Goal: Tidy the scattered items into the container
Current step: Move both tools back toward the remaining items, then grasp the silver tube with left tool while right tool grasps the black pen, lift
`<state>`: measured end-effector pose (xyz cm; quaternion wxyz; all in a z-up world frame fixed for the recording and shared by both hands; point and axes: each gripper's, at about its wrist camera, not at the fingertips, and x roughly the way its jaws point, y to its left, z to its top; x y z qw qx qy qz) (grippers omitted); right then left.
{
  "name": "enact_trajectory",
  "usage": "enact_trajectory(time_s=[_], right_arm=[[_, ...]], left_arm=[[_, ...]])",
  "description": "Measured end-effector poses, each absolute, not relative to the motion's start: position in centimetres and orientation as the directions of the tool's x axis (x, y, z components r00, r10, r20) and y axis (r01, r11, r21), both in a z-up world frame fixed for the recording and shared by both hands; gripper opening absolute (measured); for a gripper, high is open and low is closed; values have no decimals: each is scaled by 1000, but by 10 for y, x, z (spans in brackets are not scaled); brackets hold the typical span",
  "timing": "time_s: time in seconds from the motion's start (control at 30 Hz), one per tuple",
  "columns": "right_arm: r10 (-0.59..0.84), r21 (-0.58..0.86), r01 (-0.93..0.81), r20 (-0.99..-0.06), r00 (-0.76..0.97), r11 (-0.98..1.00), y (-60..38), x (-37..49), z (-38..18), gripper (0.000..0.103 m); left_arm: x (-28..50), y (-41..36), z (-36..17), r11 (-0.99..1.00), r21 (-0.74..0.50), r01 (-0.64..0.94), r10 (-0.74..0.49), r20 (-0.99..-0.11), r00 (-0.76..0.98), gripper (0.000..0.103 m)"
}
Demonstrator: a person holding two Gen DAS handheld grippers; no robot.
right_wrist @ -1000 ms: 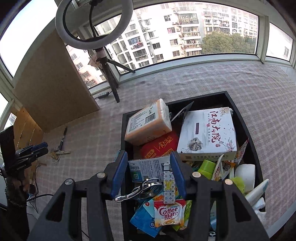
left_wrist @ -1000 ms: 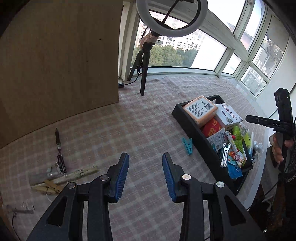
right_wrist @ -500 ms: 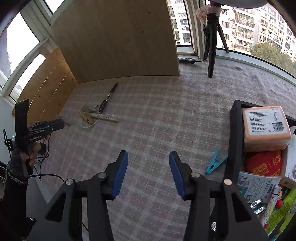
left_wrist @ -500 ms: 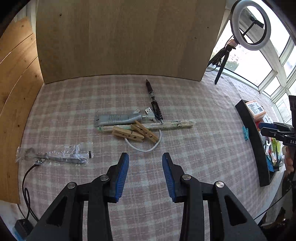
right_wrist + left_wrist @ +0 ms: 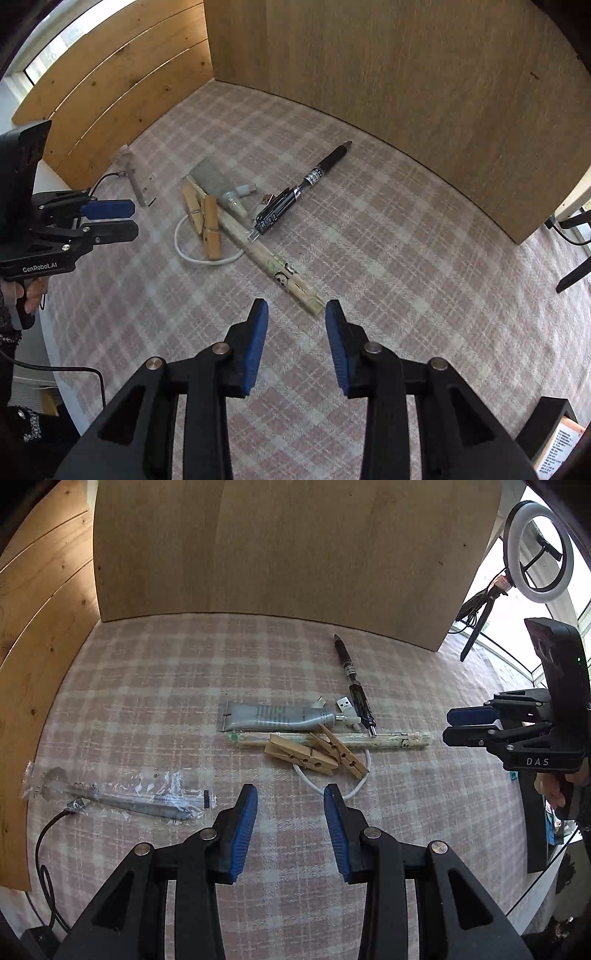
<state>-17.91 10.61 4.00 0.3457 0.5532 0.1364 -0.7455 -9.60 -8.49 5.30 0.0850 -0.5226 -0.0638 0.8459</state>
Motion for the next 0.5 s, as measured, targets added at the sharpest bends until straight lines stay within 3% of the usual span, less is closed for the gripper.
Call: enact_trajectory(time_s=[0.27,0.4,0.5], right_arm=[[-413,307,508,-905,-107,-805,84,-237,30,32],[-397,300,491,-912,-104,-818,62,-252,22,32],[-375,281,496,-922,-100,-822,48,-256,13,32]], left_arm=[[-163,-75,45,-922,-25,-388,174,-918,-357,34],[-173,-59,36,-845,61,-531,129,-941,-313,33],[-180,-55,30,-821,60,-568,124,-952,-279,32]])
